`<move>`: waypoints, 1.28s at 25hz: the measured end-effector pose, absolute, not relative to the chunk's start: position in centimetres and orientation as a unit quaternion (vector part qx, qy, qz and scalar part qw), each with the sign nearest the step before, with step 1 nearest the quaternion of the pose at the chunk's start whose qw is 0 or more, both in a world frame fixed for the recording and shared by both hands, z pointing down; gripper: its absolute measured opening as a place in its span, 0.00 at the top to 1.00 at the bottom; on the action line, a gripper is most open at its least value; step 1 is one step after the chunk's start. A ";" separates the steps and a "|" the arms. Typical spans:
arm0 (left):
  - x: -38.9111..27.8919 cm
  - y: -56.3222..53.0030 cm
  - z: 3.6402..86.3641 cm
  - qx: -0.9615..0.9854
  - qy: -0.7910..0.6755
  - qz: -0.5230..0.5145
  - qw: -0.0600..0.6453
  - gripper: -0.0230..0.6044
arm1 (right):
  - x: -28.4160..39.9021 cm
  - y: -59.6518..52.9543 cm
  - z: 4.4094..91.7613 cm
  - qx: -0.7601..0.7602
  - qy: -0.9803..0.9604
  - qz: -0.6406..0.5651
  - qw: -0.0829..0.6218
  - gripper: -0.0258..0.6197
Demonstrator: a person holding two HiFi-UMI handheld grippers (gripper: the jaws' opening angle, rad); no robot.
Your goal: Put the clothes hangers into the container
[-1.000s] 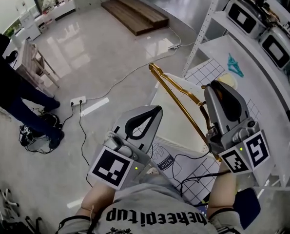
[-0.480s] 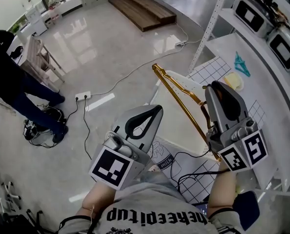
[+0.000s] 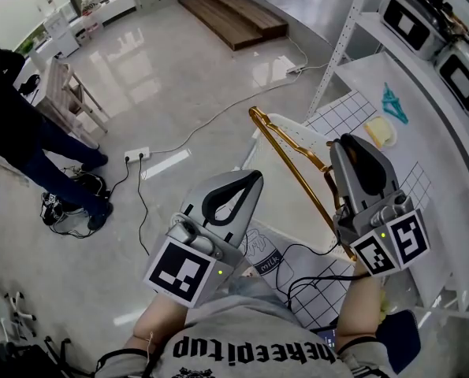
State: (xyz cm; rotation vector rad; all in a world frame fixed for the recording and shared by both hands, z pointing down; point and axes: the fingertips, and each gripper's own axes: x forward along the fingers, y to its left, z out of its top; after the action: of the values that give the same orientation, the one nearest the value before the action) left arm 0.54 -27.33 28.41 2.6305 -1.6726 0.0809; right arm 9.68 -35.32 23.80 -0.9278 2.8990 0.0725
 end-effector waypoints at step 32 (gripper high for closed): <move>0.4 -26.8 28.7 0.870 -0.492 0.019 0.021 0.94 | 10.3 -34.2 24.7 -0.361 0.932 0.016 0.020 0.81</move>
State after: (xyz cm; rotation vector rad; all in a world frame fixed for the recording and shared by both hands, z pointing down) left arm 0.44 -26.78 28.67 2.6982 -1.5246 0.0580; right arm 10.29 -34.18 24.66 -1.1191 2.8933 0.0482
